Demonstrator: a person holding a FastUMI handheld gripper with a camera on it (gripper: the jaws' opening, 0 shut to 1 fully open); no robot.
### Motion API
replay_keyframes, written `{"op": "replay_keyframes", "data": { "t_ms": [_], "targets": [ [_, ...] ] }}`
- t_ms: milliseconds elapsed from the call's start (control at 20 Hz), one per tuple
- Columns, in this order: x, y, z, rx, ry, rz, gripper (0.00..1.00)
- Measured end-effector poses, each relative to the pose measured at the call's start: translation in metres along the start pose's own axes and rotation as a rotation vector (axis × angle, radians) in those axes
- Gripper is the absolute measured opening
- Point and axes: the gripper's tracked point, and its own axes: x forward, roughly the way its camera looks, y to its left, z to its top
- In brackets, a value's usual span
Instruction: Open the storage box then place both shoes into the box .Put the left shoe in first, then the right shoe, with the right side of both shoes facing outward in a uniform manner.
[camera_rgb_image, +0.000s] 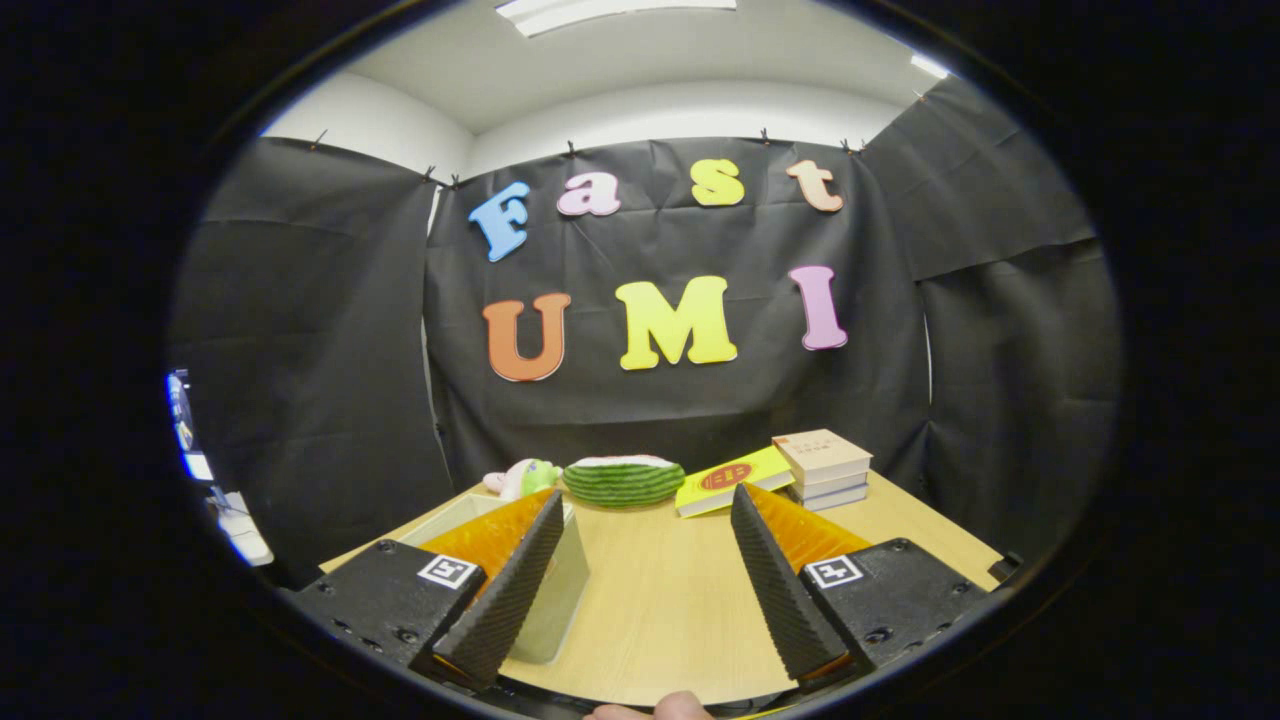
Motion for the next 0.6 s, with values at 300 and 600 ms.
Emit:
{"op": "replay_keyframes", "data": {
  "t_ms": [300, 600],
  "targets": [
    [-0.0027, 0.0041, 0.0018, -0.004, -0.005, 0.011, 1.00],
    [-0.0038, 0.0101, 0.0069, 0.000, -0.018, 0.008, 1.00]
  ]
}}
